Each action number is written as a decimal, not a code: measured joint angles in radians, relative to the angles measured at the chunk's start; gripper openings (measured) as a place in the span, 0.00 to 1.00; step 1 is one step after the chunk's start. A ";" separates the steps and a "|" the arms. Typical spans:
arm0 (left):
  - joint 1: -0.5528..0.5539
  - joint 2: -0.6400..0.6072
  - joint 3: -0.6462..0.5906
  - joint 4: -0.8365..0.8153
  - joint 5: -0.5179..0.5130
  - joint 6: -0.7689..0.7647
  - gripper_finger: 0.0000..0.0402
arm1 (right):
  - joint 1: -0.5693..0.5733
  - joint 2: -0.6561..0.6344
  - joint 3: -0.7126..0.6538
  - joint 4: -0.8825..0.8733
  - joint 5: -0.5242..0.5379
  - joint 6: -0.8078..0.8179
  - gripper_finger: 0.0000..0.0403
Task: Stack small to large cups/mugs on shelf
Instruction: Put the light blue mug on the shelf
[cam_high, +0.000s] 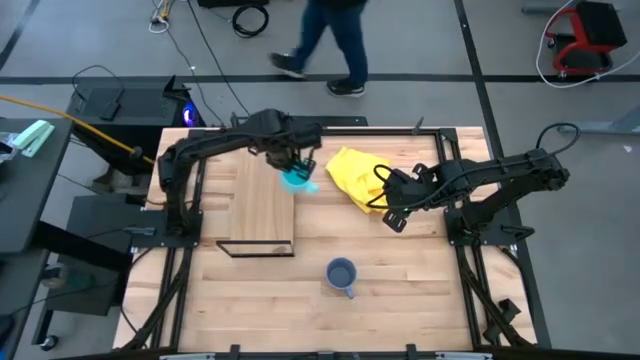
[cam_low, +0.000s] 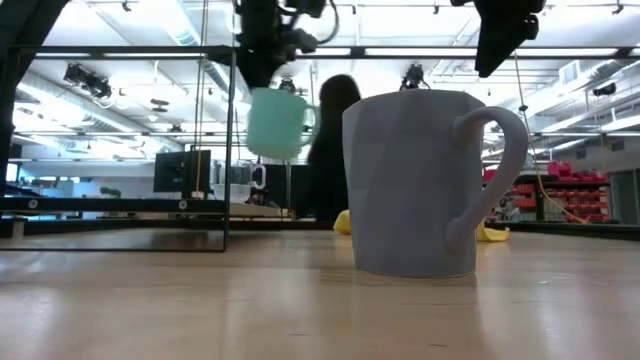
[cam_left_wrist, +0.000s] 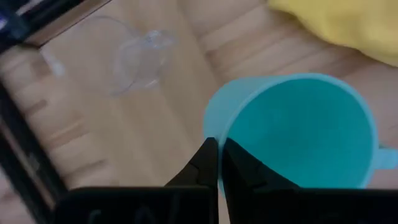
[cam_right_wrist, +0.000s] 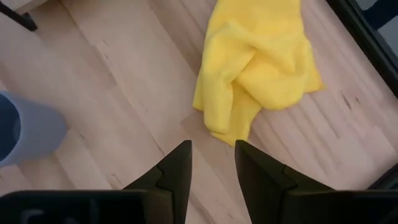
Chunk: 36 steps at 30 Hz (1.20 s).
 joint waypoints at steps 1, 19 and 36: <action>0.006 -0.011 -0.006 -0.016 -0.002 -0.014 0.03 | 0.000 0.000 0.000 0.000 0.000 -0.002 0.32; 0.083 -0.312 -0.498 0.243 0.062 -0.195 0.03 | 0.034 -0.021 0.000 0.026 0.043 -0.011 0.32; 0.085 -0.378 -0.730 0.361 0.112 -0.265 0.03 | 0.034 -0.021 0.000 0.025 0.043 -0.020 0.32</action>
